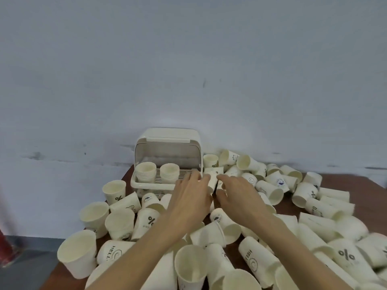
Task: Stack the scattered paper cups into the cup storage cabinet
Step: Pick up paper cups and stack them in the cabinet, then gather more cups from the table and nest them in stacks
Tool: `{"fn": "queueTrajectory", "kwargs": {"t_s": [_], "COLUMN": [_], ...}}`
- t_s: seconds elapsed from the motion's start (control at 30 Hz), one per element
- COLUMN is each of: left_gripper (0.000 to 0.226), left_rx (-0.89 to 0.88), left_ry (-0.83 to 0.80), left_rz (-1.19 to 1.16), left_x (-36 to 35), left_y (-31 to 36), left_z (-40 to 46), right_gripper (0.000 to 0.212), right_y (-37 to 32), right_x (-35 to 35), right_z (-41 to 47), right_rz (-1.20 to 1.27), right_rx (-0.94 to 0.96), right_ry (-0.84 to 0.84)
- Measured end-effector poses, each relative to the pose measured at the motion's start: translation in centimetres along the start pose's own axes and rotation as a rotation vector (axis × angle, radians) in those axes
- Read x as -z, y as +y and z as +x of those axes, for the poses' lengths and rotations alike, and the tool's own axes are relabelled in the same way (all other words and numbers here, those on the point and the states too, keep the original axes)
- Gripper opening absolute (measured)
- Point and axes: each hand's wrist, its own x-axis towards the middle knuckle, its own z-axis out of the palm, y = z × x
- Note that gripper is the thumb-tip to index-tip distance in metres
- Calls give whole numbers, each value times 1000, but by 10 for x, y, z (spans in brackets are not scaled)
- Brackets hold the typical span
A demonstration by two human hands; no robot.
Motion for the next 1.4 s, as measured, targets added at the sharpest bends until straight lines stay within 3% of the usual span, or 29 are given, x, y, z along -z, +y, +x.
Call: {"fn": "queueTrajectory", "kwargs": {"t_s": [0.5, 0.8, 1.13, 1.4], "left_gripper": [40, 34, 35, 39], "left_rx": [30, -47, -202, -262], "left_ry": [-10, 76, -80, -229], "left_rz": [-262, -445, -548, -469], "left_x": [-5, -3, -28, -70], "left_y": [104, 155, 222, 277], "left_z": [-46, -73, -97, -105], "right_gripper": [36, 44, 42, 42], "right_y": [78, 99, 146, 185], "right_x": [66, 101, 127, 117], "right_z": [-123, -201, -268, -296], "right_rz": [95, 105, 92, 38], "right_rx": [-188, -288, -462, -583], "right_ry": [70, 183, 265, 147]}}
